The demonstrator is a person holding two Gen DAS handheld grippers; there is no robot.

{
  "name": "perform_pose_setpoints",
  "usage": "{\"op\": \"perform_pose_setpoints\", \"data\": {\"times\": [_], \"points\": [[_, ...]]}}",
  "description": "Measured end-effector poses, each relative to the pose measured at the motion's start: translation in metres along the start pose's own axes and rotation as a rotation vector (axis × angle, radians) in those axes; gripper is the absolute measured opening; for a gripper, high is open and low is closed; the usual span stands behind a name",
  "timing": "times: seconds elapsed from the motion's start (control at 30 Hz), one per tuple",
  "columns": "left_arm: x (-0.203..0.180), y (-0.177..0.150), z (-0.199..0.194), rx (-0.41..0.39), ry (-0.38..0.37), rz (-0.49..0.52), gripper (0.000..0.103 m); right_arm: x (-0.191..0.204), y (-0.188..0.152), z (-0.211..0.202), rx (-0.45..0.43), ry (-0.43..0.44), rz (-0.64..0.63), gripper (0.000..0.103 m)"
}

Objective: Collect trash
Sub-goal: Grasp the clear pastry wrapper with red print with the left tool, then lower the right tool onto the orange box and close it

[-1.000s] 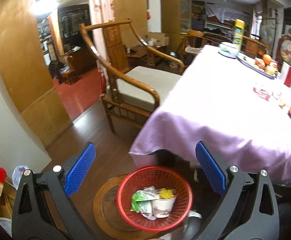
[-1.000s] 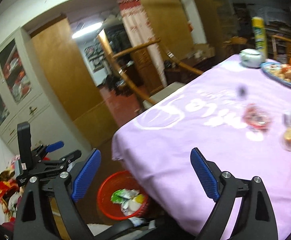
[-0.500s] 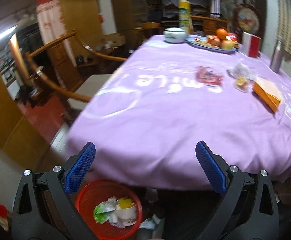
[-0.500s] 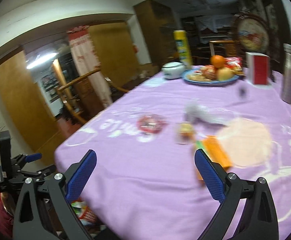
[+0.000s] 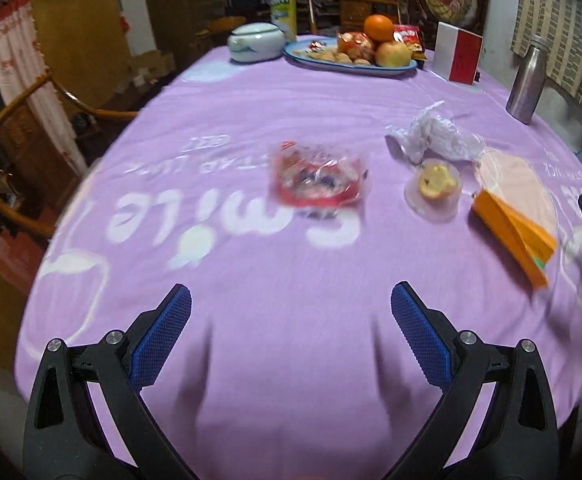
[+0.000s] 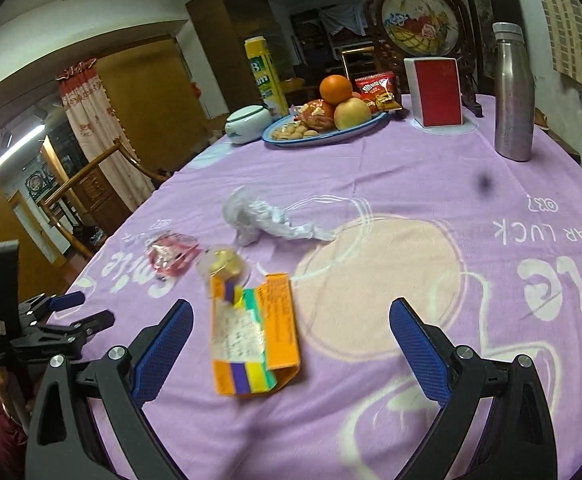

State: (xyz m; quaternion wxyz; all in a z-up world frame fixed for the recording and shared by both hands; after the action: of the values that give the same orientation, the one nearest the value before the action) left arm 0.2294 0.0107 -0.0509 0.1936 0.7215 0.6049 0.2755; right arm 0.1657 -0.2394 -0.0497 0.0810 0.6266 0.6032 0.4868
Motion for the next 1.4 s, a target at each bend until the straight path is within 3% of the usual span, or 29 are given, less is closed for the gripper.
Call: {"op": "perform_pose_setpoints", "data": {"times": [0.3,0.53,0.73,0.87,1.2,1.4], "points": [[-0.018,0.050,0.038,0.006,-0.019,0.018,0.096,-0.003,-0.001,0.021,0.037,-0.050,-0.047,0.097],[-0.026,0.075,0.071,0.021,0.005,0.049,0.096,-0.001,-0.004,0.029,0.082,-0.012,-0.051,0.097],[-0.028,0.075,0.101,0.092,0.002,0.053,0.097,-0.002,-0.005,0.036,0.123,-0.003,-0.039,0.097],[-0.024,0.073,0.104,0.088,-0.029,0.018,0.098,-0.003,-0.006,0.040,0.145,0.007,-0.031,0.097],[-0.024,0.070,0.103,0.067,-0.026,0.009,0.098,-0.007,-0.008,0.046,0.178,0.037,0.006,0.097],[-0.024,0.071,0.103,0.067,-0.026,0.009,0.098,0.005,-0.008,0.053,0.207,0.044,-0.045,0.097]]}}
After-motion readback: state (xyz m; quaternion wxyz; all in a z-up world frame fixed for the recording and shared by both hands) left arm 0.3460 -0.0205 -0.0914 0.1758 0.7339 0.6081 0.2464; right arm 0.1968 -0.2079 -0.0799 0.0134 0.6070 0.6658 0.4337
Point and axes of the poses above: each gripper's, at about its wrist camera, not at the fingertips, and z roughly the way its jaws point, x to its left, y to its top, the point moved 2 cm from there along z, roughly the way its jaws point, and after that the axes turned 8 degrees about y, right-handed, at the moved point
